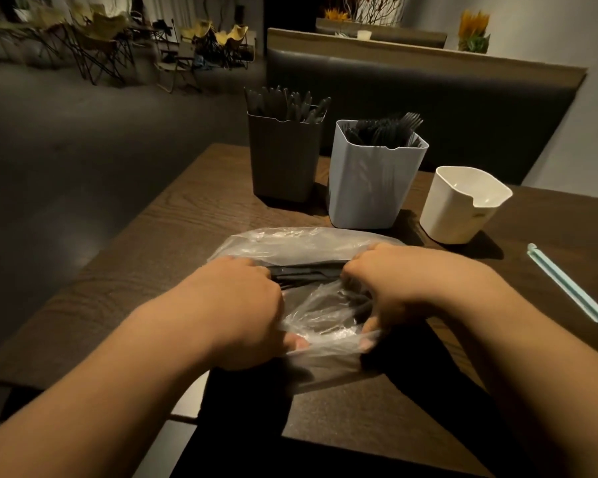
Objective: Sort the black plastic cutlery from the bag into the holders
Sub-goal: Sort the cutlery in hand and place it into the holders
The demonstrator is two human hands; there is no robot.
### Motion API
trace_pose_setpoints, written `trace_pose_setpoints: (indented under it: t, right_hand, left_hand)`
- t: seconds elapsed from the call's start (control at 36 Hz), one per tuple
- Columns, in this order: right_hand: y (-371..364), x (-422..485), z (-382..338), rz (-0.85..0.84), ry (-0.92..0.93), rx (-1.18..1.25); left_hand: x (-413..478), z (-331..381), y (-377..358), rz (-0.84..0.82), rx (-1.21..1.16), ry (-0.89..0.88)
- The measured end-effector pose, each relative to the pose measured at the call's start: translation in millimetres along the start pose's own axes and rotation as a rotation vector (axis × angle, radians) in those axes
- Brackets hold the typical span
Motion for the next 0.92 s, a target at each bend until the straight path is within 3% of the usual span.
trace_pose_setpoints:
  t: [0.25, 0.36, 0.56, 0.69, 0.75, 0.86, 0.92]
  right_hand:
    - [5.4, -0.7, 1.8, -0.093, 0.009, 0.052]
    - [17.7, -4.4, -1.7, 0.117, 0.036, 0.115]
    - [38.8, -0.1, -10.7, 0.377, 0.107, -0.043]
    - [41.4, 14.9, -15.2, 0.536, 0.211, 0.062]
    - [40.0, 25.3, -18.5, 0.544, 0.237, 0.131]
    - [36.1, 51.4, -21.2, 0.453, 0.245, 0.134]
    - [35.0, 63.4, -22.5, 0.386, 0.261, 0.099]
  left_hand:
    - [3.8, -4.9, 1.6, -0.219, -0.074, -0.016]
    - [6.4, -14.7, -1.0, -0.303, -0.267, -0.069]
    - [13.4, -33.5, -1.0, -0.144, -0.421, -0.054]
    - [21.0, -36.8, 14.1, 0.167, -0.427, 0.002]
    - [24.9, -35.7, 17.0, 0.205, -0.399, 0.019]
    - [28.9, -36.8, 15.1, 0.068, -0.406, 0.056]
    - [29.2, -38.3, 17.2, 0.086, -0.421, 0.052]
Point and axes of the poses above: each hand's wrist, its own x-axis towards the middle knuckle, its own y-axis out of the back of the hand, z = x × y, the point moved 4 cm from there along x, towards the middle knuckle, and after that the axes turned 10 degrees about y, right-handed, at the moved point
